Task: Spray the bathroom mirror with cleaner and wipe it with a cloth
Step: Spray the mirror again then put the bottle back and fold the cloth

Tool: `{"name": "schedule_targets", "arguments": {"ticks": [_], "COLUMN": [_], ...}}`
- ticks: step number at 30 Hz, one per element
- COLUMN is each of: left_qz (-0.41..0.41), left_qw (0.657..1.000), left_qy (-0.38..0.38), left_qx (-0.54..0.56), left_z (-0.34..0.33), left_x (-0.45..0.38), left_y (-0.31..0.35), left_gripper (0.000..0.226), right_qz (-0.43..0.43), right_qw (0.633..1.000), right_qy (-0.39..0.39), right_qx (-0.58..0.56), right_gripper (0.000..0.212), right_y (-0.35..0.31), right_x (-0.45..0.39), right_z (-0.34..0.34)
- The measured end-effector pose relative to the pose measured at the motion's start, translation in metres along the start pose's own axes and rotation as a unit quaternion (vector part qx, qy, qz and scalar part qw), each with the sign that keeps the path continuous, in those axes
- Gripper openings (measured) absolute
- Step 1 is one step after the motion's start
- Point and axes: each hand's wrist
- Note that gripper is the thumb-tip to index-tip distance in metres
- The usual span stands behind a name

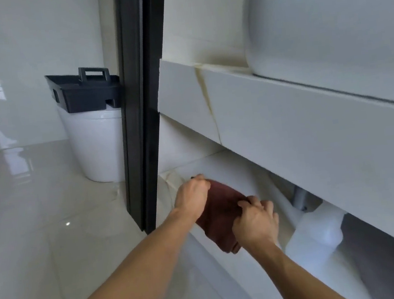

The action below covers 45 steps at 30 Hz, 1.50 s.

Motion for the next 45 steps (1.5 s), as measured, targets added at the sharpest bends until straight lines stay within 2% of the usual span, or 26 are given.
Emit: {"name": "schedule_targets", "arguments": {"ticks": [4,8,12,14,16,19,23,27,30,33,35,38,40,43,45], "left_qz": [-0.024,-0.033,-0.041,-0.048,-0.045,-0.045,-0.015,0.07,0.084,0.014,-0.045,-0.012,0.008,-0.028,-0.067], "left_qw": [0.997,0.995,0.987,0.99,0.991,0.988,0.976,0.97,0.969,0.986,0.981,0.968,0.972,0.984,0.981], "left_qy": [-0.06,-0.087,-0.138,-0.116,-0.109,-0.147,-0.216,-0.212,-0.192,-0.154,-0.18,-0.236,-0.21,-0.165,-0.175], "left_qx": [0.033,0.048,0.071,0.07,0.057,0.009,-0.037,-0.096,-0.128,-0.064,-0.056,-0.09,-0.107,-0.064,-0.045], "left_z": [-0.024,-0.052,-0.08,-0.089,-0.095,-0.103,-0.119,-0.118,-0.111,-0.108,-0.111,-0.117,-0.116,-0.114,-0.117], "left_x": [-0.019,-0.028,-0.024,-0.023,-0.026,-0.038,-0.044,-0.04,-0.047,-0.059,-0.061,-0.058,-0.058,-0.063,-0.064], "left_y": [0.013,0.021,0.019,0.017,0.017,0.02,0.016,-0.003,0.0,0.01,0.013,0.008,0.005,0.007,0.011], "left_gripper": [0.053,0.05,0.061,0.066,0.06,0.053,0.063,0.069,0.072,0.066,0.062,0.065,0.068,0.066,0.06], "right_qz": [-0.041,-0.071,-0.077,-0.045,-0.02,0.0,-0.008,-0.016,-0.032,-0.012,0.017,0.015,0.008,0.012,0.03], "right_qw": [0.999,0.995,0.989,0.993,0.996,0.997,0.994,0.995,0.994,0.998,0.997,0.992,0.991,0.996,0.998], "right_qy": [-0.022,-0.064,-0.126,-0.107,-0.085,-0.081,-0.105,-0.097,-0.103,-0.062,-0.071,-0.122,-0.129,-0.09,-0.052], "right_qx": [-0.001,-0.016,-0.027,-0.009,-0.007,-0.015,-0.003,0.006,0.003,0.021,0.034,0.028,0.032,0.016,0.017], "right_gripper": [0.05,0.051,0.067,0.067,0.065,0.071,0.081,0.084,0.082,0.074,0.075,0.081,0.083,0.075,0.064], "right_y": [0.018,0.031,0.046,0.053,0.056,0.054,0.061,0.066,0.063,0.06,0.063,0.07,0.073,0.069,0.067], "right_x": [-0.02,-0.036,-0.039,-0.037,-0.035,-0.04,-0.04,-0.032,-0.04,-0.052,-0.056,-0.055,-0.055,-0.058,-0.062], "right_z": [-0.016,-0.038,-0.058,-0.068,-0.076,-0.086,-0.102,-0.109,-0.104,-0.1,-0.101,-0.108,-0.109,-0.104,-0.1]}}
Point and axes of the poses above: each hand's wrist, its own x-axis away from the middle knuckle, its own z-axis out of the back of the hand, y = z × x, and after that the axes turned 4 degrees about z, right-handed
